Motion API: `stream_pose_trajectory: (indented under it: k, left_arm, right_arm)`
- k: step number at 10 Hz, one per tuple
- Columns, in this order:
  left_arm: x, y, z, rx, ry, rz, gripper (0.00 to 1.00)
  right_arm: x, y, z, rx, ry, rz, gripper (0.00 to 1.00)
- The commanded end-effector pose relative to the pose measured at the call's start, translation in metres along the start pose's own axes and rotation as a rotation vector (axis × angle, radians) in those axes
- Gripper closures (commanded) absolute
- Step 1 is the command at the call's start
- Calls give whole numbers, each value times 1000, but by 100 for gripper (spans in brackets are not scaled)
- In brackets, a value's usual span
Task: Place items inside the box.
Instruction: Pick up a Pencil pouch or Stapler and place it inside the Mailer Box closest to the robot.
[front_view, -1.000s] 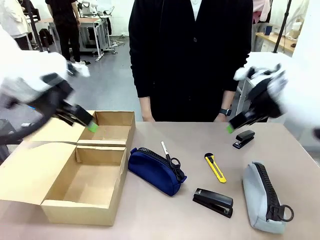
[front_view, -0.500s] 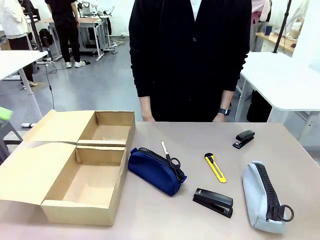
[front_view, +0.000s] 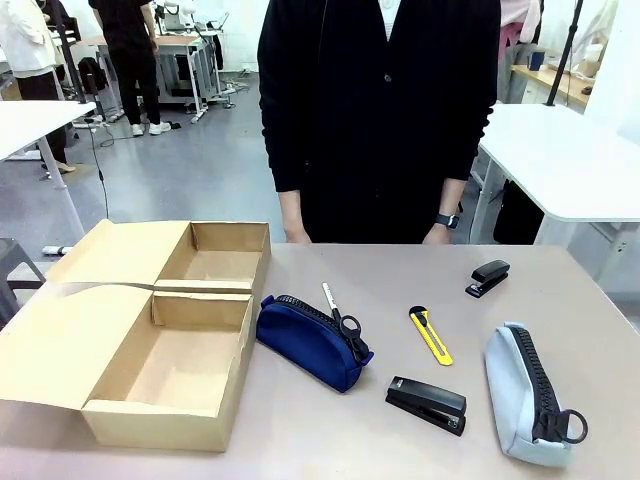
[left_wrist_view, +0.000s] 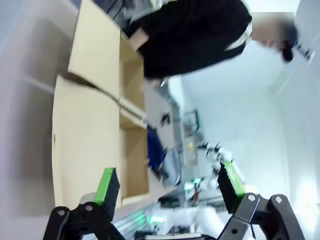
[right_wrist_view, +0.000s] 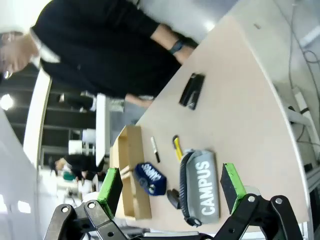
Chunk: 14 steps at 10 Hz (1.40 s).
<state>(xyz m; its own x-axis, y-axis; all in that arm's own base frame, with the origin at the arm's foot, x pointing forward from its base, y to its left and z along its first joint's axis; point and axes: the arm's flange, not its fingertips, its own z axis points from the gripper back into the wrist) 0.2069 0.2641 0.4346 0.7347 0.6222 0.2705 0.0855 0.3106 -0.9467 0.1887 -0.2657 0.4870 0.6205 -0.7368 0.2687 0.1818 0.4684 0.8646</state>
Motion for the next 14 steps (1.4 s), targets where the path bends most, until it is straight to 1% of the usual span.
stream_pose_trajectory:
  k: [1, 6, 7, 8, 9, 10, 11, 12, 13, 14]
  left_arm:
    - [-4, -7, -8, 42, 83, -40, 0]
    - [-4, -7, -8, 42, 83, -40, 0]
    - [-4, -7, -8, 42, 83, -40, 0]
    - [-4, -7, -8, 42, 83, -40, 0]
    - [-4, -7, -8, 42, 83, -40, 0]
    - [-4, -7, -8, 42, 83, -40, 0]
    - [-4, -7, -8, 42, 83, -40, 0]
    - [-4, -7, -8, 42, 83, -40, 0]
    - [-4, -7, -8, 42, 83, -40, 0]
    - [-4, -7, -8, 42, 83, -40, 0]
  right_arm:
    - [-7, 23, -2, 25, 36, 79, 0]
    - [-7, 23, -2, 25, 36, 79, 0]
    - [-7, 28, -7, 3, 45, 55, 0]
    - [-1, 35, -31, 36, 132, 239, 0]
    - [3, 42, -48, 1, 168, 292, 0]
    - [10, 53, -78, -69, 197, 296, 0]
    - [12, 64, -105, -137, 227, 406, 0]
    - [14, 70, -123, -194, 271, 436, 0]
    - [32, 57, -94, -14, 251, 301, 0]
    - [41, 35, -63, 51, 270, 218, 0]
